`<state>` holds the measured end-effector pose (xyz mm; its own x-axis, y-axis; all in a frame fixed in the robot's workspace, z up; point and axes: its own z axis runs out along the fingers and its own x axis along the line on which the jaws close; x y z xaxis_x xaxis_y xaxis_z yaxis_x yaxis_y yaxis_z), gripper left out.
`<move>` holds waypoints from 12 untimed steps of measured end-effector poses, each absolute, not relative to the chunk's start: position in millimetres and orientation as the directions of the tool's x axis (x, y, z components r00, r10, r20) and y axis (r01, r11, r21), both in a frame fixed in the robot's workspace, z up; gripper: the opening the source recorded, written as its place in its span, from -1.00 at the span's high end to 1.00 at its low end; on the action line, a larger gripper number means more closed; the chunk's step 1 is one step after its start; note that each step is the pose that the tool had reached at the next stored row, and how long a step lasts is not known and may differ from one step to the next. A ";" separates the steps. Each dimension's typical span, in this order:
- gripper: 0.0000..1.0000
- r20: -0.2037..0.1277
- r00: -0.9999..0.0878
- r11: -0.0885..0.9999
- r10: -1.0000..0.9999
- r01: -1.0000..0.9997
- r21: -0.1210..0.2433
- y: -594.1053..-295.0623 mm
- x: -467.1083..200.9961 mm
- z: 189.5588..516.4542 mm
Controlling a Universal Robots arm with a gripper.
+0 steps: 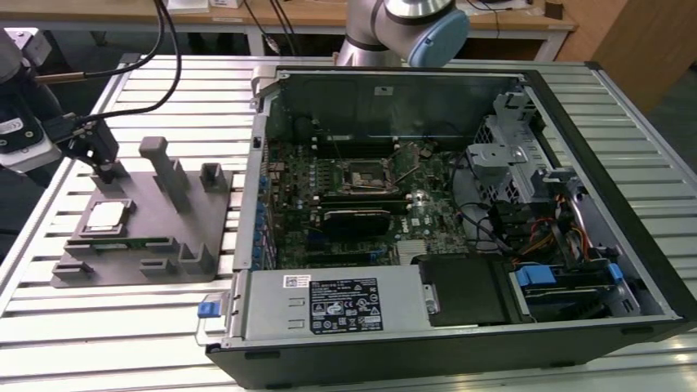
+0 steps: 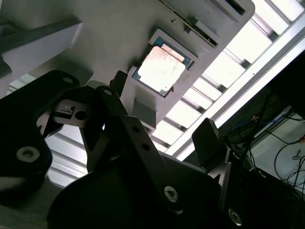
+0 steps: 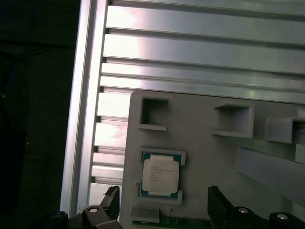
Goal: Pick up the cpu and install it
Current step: 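Pick up the cpu and move it towards the insertion slot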
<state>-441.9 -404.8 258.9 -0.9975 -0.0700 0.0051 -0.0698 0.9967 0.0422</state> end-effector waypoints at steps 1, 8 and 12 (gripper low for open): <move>-0.64 0.005 -0.998 0.997 -0.070 -0.070 0.042 -404.8 -441.9 258.3; -0.47 0.005 -0.998 0.997 -0.070 -0.070 0.042 -404.8 -441.9 255.3; -0.47 0.005 -0.998 0.997 -0.070 -0.070 0.042 -404.8 -441.9 253.5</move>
